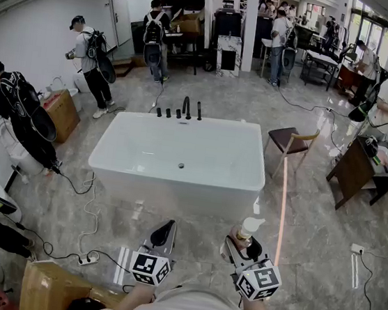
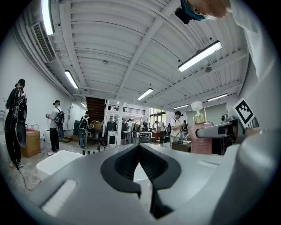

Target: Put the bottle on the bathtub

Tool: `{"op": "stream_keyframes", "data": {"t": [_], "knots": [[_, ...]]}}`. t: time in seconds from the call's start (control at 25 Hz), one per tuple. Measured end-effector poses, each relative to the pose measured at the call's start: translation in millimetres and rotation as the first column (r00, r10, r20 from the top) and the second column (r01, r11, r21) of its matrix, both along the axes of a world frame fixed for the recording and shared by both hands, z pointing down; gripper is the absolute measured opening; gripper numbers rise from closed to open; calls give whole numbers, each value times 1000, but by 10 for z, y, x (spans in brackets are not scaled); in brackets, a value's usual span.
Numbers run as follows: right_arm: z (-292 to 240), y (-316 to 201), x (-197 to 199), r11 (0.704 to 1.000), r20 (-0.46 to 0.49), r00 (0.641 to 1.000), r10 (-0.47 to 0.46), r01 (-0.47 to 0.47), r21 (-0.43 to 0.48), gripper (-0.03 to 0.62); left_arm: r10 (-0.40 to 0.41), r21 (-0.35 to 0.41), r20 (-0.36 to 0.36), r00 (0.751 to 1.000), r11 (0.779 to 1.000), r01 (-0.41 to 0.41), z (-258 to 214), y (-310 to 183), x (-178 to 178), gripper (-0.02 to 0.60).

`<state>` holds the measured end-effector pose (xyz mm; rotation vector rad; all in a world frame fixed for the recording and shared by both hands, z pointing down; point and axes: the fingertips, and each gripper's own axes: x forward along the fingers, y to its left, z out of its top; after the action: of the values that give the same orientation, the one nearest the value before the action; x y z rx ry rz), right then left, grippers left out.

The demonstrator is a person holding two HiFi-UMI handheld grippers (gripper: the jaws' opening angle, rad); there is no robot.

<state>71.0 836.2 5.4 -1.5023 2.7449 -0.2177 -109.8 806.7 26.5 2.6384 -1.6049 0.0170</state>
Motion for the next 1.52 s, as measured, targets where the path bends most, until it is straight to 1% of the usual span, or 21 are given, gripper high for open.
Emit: {"op": "stream_keyframes", "data": {"t": [0.2, 0.36, 0.68, 1.0, 1.28, 1.52], "knots": [[35, 24, -4, 1000, -3, 1000, 3, -3, -9, 218, 2, -6, 3, 1000, 1000, -2, 27, 19, -2, 9], [44, -7, -14, 1000, -35, 999, 16, -16, -10, 218, 5, -7, 8, 1000, 1000, -5, 37, -6, -2, 9], [115, -76, -44, 999, -36, 999, 34, -35, -35, 218, 14, -14, 11, 1000, 1000, -14, 105, -51, -60, 9], [145, -119, -236, 997, -42, 997, 59, -61, -45, 218, 29, -20, 10, 1000, 999, -29, 140, -102, -307, 9], [141, -145, -518, 996, -45, 996, 81, -83, -42, 218, 42, -13, 17, 999, 999, -42, 150, -133, -645, 9], [210, -260, -660, 994, -45, 994, 95, -97, -53, 218, 47, -18, 2, 999, 999, -47, 227, -237, -828, 9]]}}
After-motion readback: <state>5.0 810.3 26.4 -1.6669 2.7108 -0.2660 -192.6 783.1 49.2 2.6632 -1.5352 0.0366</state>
